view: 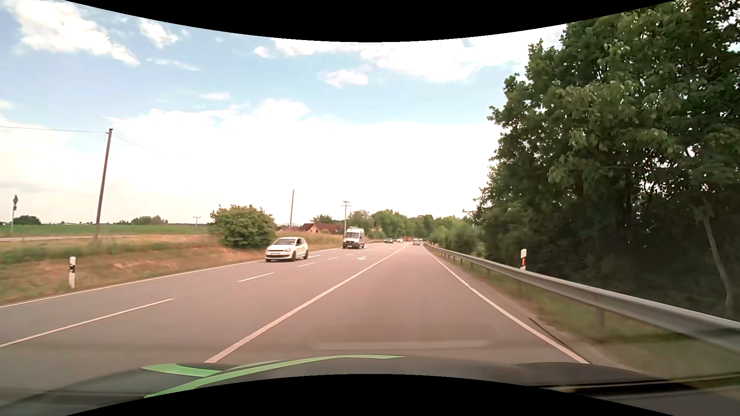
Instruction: Follow the waypoints while adhering to traffic rules and regulations
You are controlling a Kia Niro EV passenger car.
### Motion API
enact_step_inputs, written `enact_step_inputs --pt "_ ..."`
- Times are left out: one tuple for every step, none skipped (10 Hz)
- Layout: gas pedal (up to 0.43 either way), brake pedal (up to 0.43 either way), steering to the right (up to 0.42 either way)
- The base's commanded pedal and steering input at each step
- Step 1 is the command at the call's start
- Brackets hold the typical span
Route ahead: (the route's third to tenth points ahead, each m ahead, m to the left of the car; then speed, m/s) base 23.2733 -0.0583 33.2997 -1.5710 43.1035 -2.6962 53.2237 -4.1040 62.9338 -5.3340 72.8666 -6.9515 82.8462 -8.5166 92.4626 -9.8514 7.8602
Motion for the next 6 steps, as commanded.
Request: enact_step_inputs --pt "0.311 0.000 0.081" --pt "0.311 0.000 0.072" --pt "0.311 0.000 0.063" --pt "0.311 0.000 0.062" --pt "0.311 0.000 0.060" --pt "0.311 0.000 0.055"
